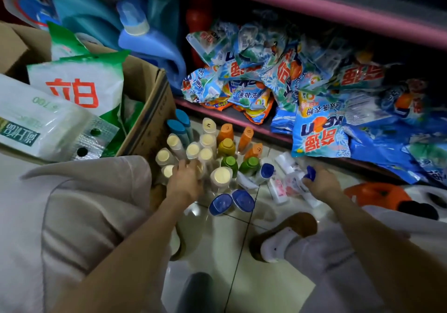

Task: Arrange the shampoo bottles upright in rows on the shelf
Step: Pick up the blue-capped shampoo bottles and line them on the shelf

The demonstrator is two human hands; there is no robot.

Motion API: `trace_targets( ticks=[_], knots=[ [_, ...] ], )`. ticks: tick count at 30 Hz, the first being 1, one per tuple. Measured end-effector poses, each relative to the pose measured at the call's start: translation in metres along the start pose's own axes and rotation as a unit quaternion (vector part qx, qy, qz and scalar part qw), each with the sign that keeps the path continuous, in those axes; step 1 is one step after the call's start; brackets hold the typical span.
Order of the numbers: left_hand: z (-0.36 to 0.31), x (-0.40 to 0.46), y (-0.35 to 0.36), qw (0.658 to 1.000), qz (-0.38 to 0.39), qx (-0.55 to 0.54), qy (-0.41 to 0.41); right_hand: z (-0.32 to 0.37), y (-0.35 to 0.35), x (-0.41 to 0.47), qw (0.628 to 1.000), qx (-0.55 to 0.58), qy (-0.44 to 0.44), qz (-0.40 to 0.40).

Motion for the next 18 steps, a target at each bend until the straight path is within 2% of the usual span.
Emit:
trace_targets(
  ticks=[5, 9, 12, 18],
  knots=[
    [-0.014, -0.003, -0.006, 0.998, -0.05, 0.029, 0.03, 0.002, 0.001, 0.0, 0.999, -0.016, 0.012, -0.047],
    [-0.054, -0.01, -0.019, 0.988, -0.088, -0.073, 0.1, 0.025, -0.02, -0.016, 0.994, -0.061, -0.031, -0.089],
    [-0.094, -0.014, -0.02, 0.972, -0.045, -0.167, 0.16, 0.05, -0.054, -0.038, 0.985, -0.096, -0.099, -0.107],
    [-0.153, -0.023, -0.017, 0.937, 0.09, -0.254, 0.224, 0.097, -0.127, -0.107, 0.959, -0.096, -0.245, -0.104]
  ],
)
Point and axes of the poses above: each hand's wrist, its own x-axis towards the middle knuckle, its own y-axis out of the palm, z = x × y, the point moved 7 cm from there along x, towards the middle knuckle, and after that the axes turned 2 degrees about y, right-handed, at the moved point
